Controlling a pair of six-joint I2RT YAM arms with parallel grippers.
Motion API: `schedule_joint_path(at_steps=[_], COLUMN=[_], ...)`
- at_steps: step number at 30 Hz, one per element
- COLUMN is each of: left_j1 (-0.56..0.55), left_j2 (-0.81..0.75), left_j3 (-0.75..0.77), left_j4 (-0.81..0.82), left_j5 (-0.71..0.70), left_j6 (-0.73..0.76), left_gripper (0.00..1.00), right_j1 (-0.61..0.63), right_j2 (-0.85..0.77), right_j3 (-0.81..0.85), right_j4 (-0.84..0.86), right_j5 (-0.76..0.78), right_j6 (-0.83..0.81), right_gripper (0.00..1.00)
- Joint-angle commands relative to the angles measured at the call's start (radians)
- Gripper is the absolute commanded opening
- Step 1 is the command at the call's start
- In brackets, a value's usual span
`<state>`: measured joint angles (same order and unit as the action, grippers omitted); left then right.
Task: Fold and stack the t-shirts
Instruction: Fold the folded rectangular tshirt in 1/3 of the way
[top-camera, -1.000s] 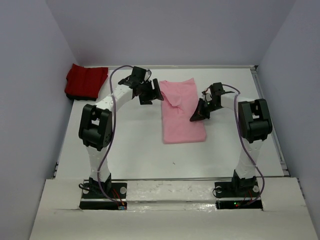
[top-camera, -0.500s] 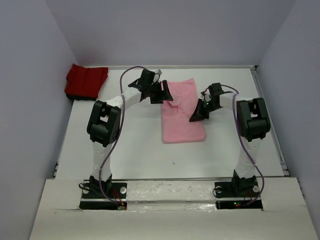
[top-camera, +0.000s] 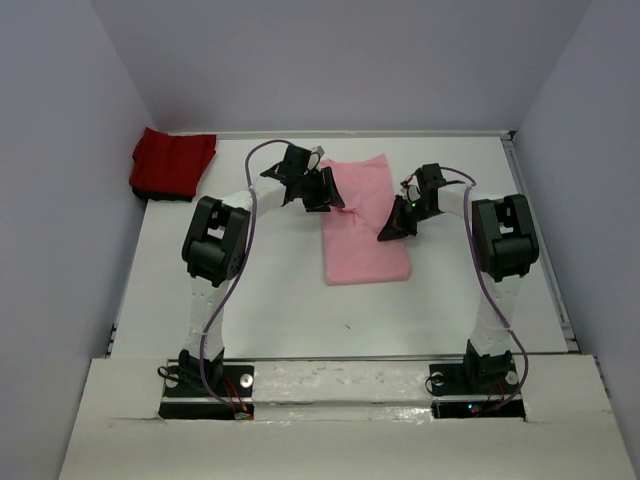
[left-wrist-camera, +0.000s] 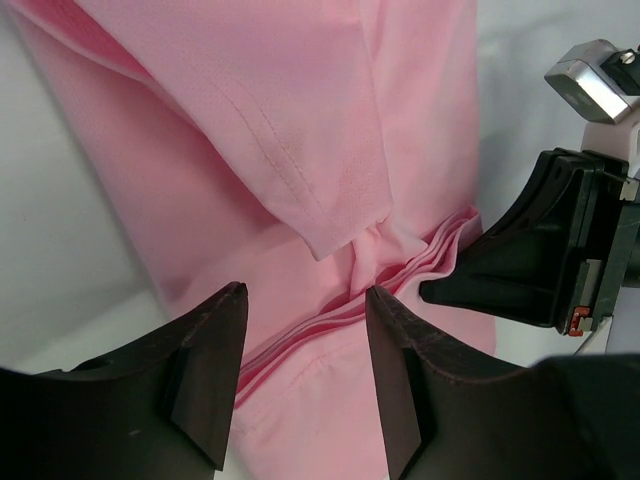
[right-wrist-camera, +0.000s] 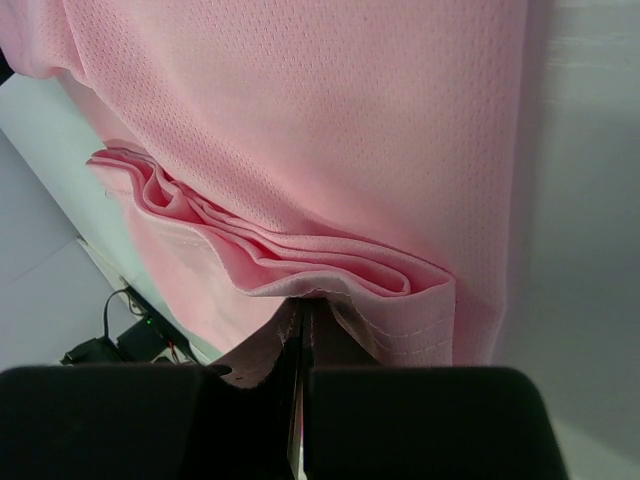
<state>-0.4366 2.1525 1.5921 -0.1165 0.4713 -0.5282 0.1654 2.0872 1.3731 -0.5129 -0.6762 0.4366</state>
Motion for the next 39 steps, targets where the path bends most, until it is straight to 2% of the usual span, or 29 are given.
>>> schedule_joint_path(at_steps=[1,6,11,22,32,33,39], left_j1=[0.001,0.001,0.001,0.001,0.001,0.001,-0.001], left_j2=[-0.010,0.004,0.021,0.064,0.089,0.092,0.104], left_j3=[0.054,0.065,0.081,0.103,0.124,0.131,0.158], left_j4=[0.014,0.017,0.023,0.023,0.025,0.025,0.026], left_j5=[0.021,0.020,0.027,0.046,0.046,0.046,0.050], left_j6=[0.004,-0.007,-0.021,-0.044,-0.056,-0.061,-0.065], left_gripper=[0.60,0.58,0.48,0.56,0.54,0.51,0.49], right_j1=[0.008,0.008,0.008,0.008,0.008,0.008,0.008], right_j2=[0.013,0.016,0.022,0.033,0.039,0.039,0.042], right_j3=[0.040,0.046,0.050,0.060,0.063,0.064,0.067], right_j4=[0.011,0.010,0.007,0.007,0.004,0.004,0.004], right_j5=[0.021,0.017,0.018,0.017,0.013,0.012,0.012], right_j6=[-0.015,-0.016,-0.019,-0.021,-0.019,-0.021,-0.021], right_gripper=[0.00,0.00,0.00,0.00,0.00,0.00,0.00])
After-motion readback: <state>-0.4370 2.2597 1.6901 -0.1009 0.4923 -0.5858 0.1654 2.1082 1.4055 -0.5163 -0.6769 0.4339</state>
